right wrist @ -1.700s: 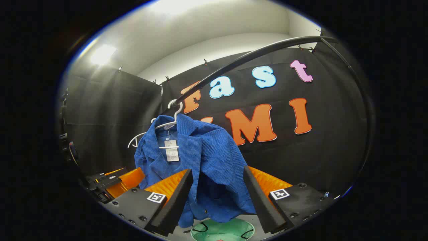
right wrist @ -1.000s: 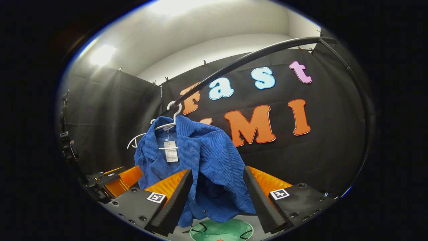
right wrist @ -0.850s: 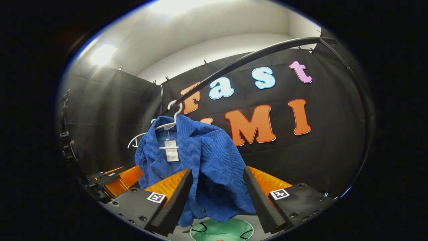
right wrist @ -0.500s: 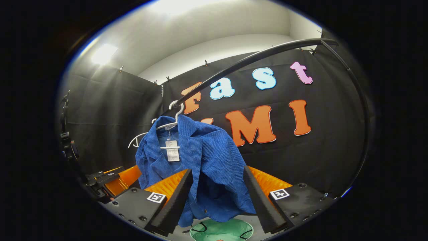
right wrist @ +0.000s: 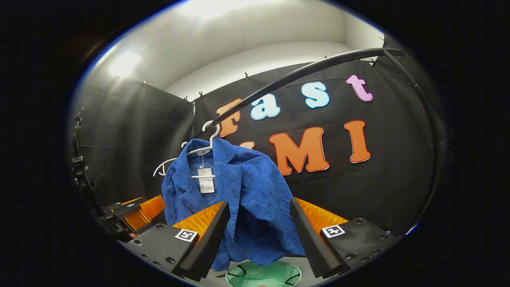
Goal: Grasp the clothes on the hanger with both hands and then place them into the laundry hamper below.
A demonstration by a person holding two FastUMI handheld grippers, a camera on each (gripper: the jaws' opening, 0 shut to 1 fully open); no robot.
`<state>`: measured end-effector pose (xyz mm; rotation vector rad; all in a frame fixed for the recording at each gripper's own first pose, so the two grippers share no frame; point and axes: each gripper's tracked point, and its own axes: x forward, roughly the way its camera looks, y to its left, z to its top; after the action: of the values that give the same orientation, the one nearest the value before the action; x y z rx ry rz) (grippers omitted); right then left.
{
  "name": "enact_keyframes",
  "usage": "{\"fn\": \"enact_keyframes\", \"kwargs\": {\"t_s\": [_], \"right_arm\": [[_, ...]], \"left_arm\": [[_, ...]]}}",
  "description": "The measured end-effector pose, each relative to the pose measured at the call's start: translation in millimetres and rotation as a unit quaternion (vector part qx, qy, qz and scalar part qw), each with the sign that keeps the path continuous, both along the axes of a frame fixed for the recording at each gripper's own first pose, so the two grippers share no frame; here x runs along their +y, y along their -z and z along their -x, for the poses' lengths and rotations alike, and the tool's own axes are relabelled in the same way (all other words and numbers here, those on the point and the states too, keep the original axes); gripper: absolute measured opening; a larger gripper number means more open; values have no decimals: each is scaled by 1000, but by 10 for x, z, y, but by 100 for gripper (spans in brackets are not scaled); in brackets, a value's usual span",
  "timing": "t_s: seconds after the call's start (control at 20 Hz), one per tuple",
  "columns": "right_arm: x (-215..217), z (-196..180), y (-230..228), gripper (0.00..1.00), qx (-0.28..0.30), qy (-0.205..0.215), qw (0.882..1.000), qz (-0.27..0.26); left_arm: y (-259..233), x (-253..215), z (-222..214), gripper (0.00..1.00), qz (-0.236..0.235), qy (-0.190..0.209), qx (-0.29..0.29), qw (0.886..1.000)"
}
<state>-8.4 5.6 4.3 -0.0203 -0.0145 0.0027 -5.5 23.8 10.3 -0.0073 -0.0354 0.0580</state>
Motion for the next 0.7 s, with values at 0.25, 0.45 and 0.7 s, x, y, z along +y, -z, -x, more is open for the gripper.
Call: {"fn": "enact_keyframes", "kwargs": {"t_s": [0.25, 0.45, 0.7], "right_arm": [[125, -80, -59, 89, -12, -10, 1000, 18], [263, -242, -7, 89, -4, -27, 1000, 14], [451, -518, -9, 89, -14, -35, 999, 10]], "left_arm": [[7, 81, -6, 94, 3, -6, 1, 1000], [5, 210, 18, 95, 7, -19, 2, 1000], [21, 465, -21, 95, 5, -29, 4, 1000]]}}
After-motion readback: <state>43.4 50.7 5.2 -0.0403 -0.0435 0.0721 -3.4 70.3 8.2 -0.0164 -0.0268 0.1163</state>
